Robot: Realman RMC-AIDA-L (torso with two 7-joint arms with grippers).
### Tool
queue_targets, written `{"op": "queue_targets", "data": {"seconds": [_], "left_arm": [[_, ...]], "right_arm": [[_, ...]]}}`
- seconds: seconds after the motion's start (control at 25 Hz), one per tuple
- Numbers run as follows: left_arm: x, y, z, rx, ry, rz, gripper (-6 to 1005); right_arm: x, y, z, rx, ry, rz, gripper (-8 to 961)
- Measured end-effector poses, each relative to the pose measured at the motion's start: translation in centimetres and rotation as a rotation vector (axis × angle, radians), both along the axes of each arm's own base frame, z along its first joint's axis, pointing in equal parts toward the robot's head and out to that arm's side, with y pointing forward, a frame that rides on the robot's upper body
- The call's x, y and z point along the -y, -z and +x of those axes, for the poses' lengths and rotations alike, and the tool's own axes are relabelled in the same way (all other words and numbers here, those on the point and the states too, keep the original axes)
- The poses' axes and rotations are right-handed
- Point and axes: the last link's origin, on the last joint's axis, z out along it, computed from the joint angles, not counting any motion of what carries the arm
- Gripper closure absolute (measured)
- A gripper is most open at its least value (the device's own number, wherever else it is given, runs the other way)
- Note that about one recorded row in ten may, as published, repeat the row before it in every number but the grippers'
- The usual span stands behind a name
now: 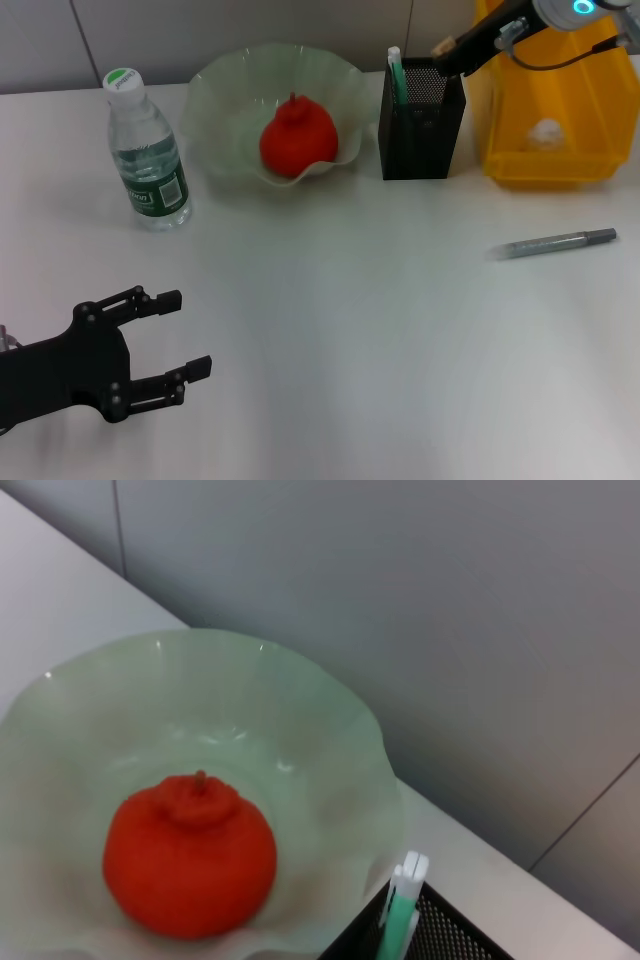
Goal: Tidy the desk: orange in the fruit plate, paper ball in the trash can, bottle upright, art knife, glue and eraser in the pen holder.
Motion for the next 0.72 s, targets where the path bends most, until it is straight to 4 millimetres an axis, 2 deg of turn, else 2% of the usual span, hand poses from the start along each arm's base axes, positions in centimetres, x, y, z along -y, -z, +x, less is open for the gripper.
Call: {"op": "queue_targets", "data": {"seconds": [0.32, 0.64, 0.72], "left_arm": [[-0.1, 0.1, 0.0, -0.001, -0.004, 0.003, 188], [-0.1, 0.2, 0.0, -0.002, -0.006, 0.002, 188], [-0.1, 0.3, 0.0, 0.000, -0.008, -0.001, 188]], "right_arm": [[-0.3, 1.7, 0.6, -0.013, -0.012, -0.013, 677], [-0.3, 2.1, 0.8, -0.017, -0.016, -0.010, 675], [-0.3, 2.1, 0.8, -0.018, -0.016, -0.008, 556]]}}
